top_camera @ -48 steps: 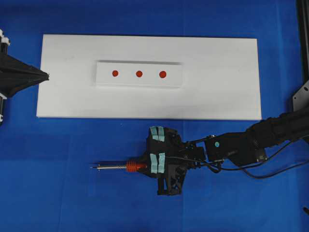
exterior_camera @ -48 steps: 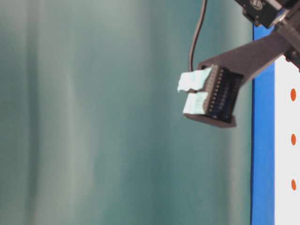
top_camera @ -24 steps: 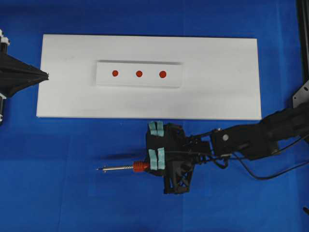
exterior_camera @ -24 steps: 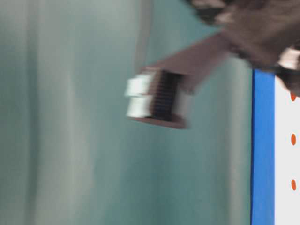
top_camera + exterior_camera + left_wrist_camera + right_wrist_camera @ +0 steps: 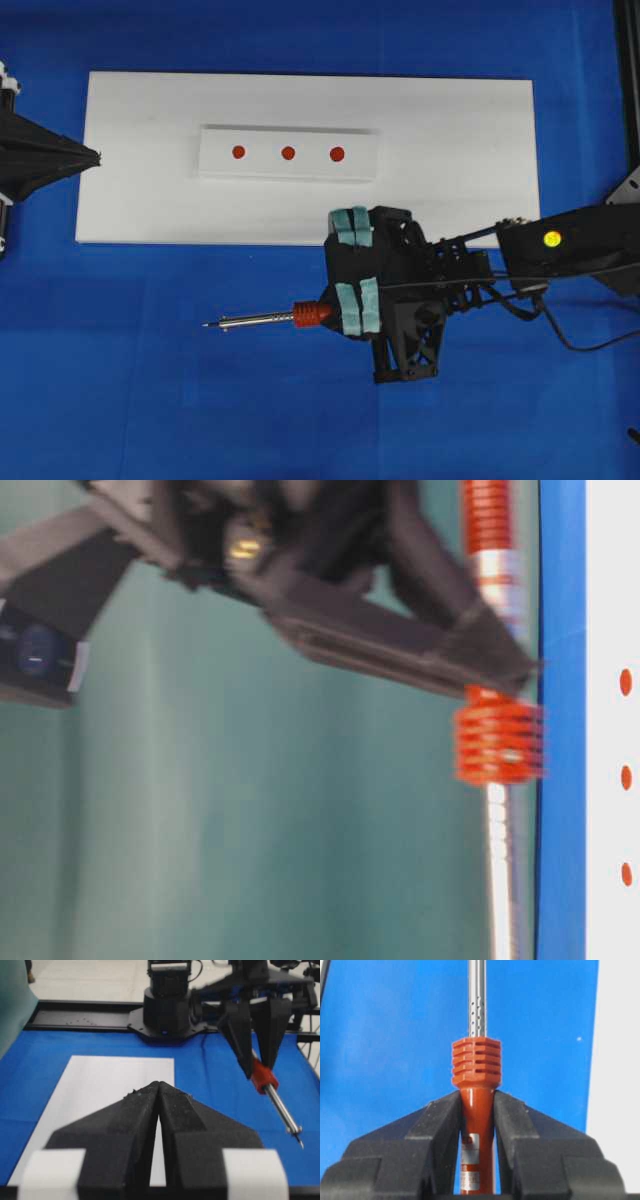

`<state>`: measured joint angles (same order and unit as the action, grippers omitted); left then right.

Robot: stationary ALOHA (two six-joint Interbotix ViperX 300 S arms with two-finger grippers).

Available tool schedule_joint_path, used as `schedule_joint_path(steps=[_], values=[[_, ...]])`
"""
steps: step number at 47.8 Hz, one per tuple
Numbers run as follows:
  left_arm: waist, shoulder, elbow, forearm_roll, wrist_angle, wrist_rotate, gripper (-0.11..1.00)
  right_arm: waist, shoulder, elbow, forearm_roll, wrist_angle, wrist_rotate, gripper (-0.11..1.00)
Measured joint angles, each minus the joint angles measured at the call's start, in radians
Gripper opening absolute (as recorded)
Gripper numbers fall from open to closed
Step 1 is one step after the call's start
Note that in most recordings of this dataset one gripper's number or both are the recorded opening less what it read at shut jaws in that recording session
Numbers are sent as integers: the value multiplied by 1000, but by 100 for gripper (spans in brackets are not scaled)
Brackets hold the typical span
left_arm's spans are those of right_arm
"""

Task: Touch the tip of the soldering iron to the mark.
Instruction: 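Carry the iron over the white board with the tip pointing down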

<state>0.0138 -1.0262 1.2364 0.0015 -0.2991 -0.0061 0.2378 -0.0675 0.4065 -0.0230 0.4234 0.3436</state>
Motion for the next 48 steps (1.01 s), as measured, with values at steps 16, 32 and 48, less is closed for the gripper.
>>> schedule_joint_path(steps=[16,32,48], values=[[0,2,0,0,0,0,0,-3,-5,-14,-20,29,2,6],[-2,0,2,0,-2,0,0,-127,-21,-6,-103,51,-40,6],[-2,0,0,0,0,0,0,-314,-34,5,-123,72,-176,6]])
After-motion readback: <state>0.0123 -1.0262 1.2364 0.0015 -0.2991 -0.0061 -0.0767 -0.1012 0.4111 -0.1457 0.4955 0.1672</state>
